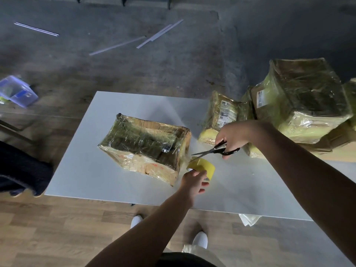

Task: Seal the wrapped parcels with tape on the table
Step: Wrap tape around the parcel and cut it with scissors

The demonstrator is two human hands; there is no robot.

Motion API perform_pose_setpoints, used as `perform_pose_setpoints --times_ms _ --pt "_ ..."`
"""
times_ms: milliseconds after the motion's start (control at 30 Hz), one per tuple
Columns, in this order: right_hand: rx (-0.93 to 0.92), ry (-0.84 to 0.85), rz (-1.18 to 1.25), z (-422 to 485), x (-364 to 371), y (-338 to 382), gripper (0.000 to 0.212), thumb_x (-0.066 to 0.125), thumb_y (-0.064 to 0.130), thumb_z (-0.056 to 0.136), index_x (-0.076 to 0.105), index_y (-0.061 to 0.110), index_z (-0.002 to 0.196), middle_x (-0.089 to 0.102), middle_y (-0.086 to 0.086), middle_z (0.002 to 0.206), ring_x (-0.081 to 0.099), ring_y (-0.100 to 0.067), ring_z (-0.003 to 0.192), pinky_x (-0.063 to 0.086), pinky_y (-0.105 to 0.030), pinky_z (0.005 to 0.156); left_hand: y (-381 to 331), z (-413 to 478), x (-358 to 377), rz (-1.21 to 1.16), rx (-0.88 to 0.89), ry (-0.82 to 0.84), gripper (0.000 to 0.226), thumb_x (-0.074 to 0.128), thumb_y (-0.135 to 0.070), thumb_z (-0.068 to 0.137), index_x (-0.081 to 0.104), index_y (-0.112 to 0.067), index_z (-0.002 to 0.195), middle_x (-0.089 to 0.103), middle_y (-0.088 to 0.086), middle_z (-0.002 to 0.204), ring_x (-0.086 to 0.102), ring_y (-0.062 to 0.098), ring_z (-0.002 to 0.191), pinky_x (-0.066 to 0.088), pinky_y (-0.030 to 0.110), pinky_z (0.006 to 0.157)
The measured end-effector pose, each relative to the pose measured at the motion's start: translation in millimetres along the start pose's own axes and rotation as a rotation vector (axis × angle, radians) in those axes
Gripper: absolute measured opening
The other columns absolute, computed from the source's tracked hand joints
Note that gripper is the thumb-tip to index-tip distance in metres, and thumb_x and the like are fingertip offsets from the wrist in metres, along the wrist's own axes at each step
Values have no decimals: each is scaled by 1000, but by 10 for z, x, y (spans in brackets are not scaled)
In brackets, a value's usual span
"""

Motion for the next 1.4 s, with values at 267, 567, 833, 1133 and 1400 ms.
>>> perform_pose_setpoints --times_ms 267,567,833,1133,1400 --pt "-55 45 -150 198 -153 111 51 77 33 75 62 31 124 56 11 99 56 -14 94 50 -26 79 -12 -67 65 -52 -10 -1 18 51 -23 99 55 -18 83 63 -4 85 63 7 70 46 23 62" --pt "-11 58 -132 310 -176 -66 53 78 43 73 62 30 122 57 13 99 58 -15 97 51 -30 88 -17 -82 22 -23 -29 -26 18 51 -23 98 54 -19 81 63 -6 83 63 0 58 46 22 59" --pt "-16 98 -124 326 -162 -63 53 76 43 75 61 30 124 56 14 101 56 -13 96 48 -26 84 -20 -69 8 5 -26 -17 18 50 -22 99 54 -19 81 62 -6 84 63 1 61 47 23 61" --pt "-97 189 -160 415 -77 156 48 75 47 77 62 33 121 61 14 101 54 -7 83 47 -21 75 -23 -60 24 11 -42 3 17 51 -21 99 53 -21 82 61 -6 81 61 0 58 47 21 57" --pt "-89 199 -191 516 -82 175 52 76 46 76 60 32 124 61 9 108 57 -13 92 50 -26 81 -24 -24 4 39 -45 8 15 53 -21 98 52 -19 83 62 -5 81 62 0 59 45 19 57"
Point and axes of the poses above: each hand's wrist, its own z-axis towards the middle knuckle, its own x-axis out of the palm, y = z × x, the point moved 9 cm from there along z, towards the middle knuckle
